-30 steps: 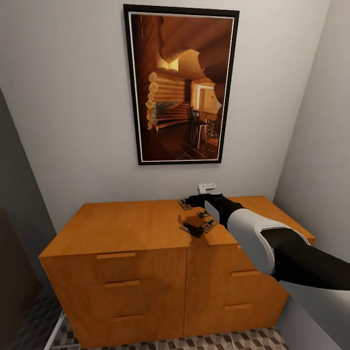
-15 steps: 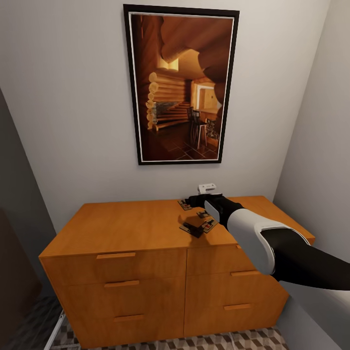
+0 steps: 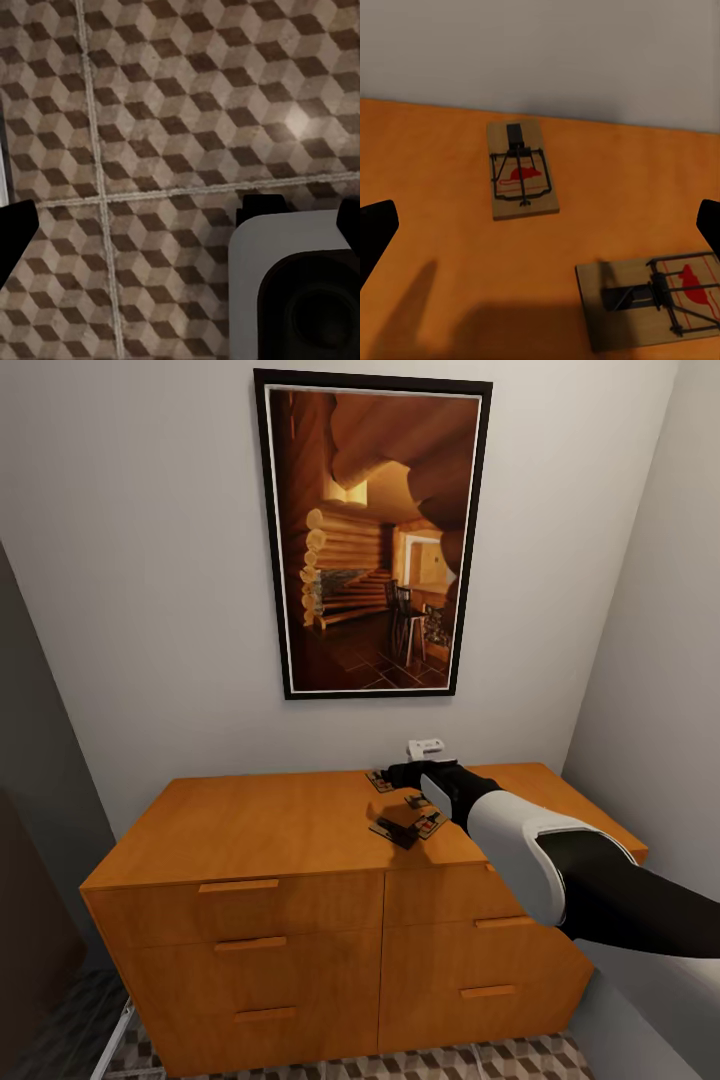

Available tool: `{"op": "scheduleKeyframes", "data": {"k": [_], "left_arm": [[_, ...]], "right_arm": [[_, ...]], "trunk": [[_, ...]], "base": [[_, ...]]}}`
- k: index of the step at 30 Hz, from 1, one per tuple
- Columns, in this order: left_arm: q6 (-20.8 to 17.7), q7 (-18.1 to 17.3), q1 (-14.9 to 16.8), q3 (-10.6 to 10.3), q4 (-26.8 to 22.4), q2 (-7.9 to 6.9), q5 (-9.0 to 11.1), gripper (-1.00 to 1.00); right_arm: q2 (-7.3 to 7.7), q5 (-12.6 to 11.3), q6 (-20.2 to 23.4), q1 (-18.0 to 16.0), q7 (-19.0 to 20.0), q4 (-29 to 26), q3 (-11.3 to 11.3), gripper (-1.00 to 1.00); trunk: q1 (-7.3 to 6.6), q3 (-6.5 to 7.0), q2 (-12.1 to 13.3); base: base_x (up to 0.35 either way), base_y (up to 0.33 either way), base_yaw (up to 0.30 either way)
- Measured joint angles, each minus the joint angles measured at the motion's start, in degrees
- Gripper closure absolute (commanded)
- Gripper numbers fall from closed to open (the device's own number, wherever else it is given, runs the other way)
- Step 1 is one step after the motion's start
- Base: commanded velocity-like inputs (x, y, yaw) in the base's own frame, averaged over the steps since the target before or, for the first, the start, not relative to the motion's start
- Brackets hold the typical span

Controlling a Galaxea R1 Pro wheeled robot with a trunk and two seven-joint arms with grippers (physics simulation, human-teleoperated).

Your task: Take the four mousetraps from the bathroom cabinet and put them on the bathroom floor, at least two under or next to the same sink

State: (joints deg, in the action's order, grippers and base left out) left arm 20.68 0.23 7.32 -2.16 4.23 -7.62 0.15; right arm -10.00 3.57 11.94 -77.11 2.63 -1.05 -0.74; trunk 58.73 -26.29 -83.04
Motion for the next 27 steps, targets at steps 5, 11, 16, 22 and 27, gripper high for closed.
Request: {"op": "scheduleKeyframes", "data": {"k": [5, 11, 16, 22, 27], "left_arm": [[-0.1, 0.0, 0.0, 0.0, 0.0, -0.06, 0.0, -1.0], [-0.7, 0.0, 0.0, 0.0, 0.0, -0.12, 0.1, -1.0], [-1.4, 0.0, 0.0, 0.0, 0.0, -0.34, 0.1, -1.0], [-1.8, 0.0, -0.1, 0.0, 0.0, -0.42, 0.0, -1.0], [-1.8, 0.0, -0.1, 0.0, 0.0, -0.37, 0.0, -1.0]], "right_arm": [[0.0, 0.0, -0.1, 1.2, 0.0, 0.0, 0.0, -1.0], [0.0, 0.0, -1.1, 2.3, 0.3, -0.1, 0.0, -1.0], [0.0, 0.1, -1.6, 2.5, 0.9, -0.1, -0.1, -1.0], [0.0, 0.1, -1.7, 2.6, 1.9, -0.2, -0.1, -1.0], [0.0, 0.1, -1.7, 2.6, 2.2, -0.2, -0.1, -1.0]], "trunk": [[0.0, 0.0, 0.0], [0.0, 0.0, 0.0], [0.0, 0.0, 0.0], [0.0, -0.01, 0.0], [0.0, -0.2, 0.0]], "base": [[0.0, 0.0, 0.0], [0.0, 0.0, 0.0], [0.0, 0.0, 0.0], [0.0, 0.0, 0.0], [0.0, 0.0, 0.0]]}}
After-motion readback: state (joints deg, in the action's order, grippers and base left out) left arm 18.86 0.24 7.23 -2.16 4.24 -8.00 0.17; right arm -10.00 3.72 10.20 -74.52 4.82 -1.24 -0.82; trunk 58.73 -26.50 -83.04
